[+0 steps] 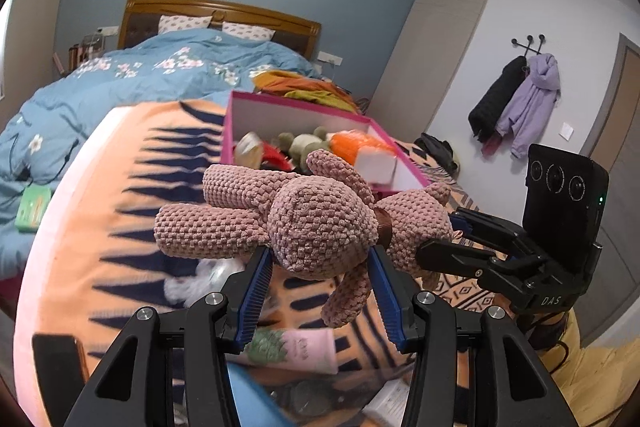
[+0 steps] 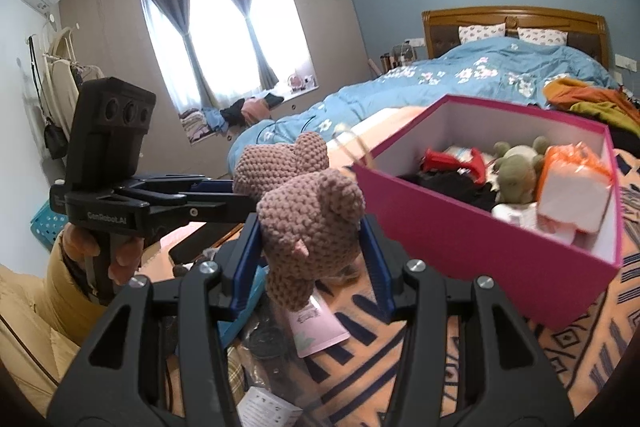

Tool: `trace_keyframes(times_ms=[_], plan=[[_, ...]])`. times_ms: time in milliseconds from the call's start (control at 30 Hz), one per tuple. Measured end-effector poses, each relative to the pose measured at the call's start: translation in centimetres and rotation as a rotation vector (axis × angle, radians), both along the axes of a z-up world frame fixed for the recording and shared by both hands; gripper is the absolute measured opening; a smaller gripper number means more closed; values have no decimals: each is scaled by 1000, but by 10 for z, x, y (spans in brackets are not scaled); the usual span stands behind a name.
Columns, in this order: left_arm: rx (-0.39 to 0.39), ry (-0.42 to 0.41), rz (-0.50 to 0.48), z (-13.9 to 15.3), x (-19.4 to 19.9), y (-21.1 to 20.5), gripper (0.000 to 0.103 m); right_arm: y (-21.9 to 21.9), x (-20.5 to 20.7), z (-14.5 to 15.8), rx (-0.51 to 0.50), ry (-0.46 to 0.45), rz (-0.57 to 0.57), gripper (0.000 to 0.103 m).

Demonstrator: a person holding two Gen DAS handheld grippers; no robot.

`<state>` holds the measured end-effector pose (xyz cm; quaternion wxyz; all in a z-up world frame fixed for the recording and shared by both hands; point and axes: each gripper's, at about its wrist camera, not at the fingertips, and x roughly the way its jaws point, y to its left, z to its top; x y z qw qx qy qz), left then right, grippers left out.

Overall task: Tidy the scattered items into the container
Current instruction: 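Lift the pink teddy bear with the left tool toward the magenta box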

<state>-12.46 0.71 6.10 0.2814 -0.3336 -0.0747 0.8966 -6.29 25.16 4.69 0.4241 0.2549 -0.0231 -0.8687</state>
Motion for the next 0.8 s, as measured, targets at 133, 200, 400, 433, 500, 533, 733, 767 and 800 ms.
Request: trace_keyframes(times_ms=[133, 200, 400, 433, 500, 533, 733, 767, 800], plan=[[-11, 25, -19, 12, -5, 15, 50, 16, -2, 14, -20, 29, -35, 51], [-19, 38, -31, 18, -10, 22, 50, 23, -5, 21, -31, 41, -51, 51], [-17, 48, -51, 34, -34, 40, 50, 42, -19, 40, -52, 69, -91, 51], [-16, 47, -50, 36, -39, 42, 50, 43, -23, 42, -51, 69, -96, 51], [-19, 41, -41, 38, -51, 46, 50, 46, -32, 46, -50, 68, -107, 51], [-22, 37, -35, 38, -58, 48, 50, 47, -38, 48, -51, 65, -111, 51], [-42, 13, 2, 38, -96, 59, 50, 54, -79, 52, -57, 16, -131, 51], [-46, 9, 9, 37, -102, 61, 50, 55, -86, 51, -58, 3, -135, 51], [-49, 5, 15, 37, -108, 63, 50, 55, -93, 49, -58, -10, -139, 51]])
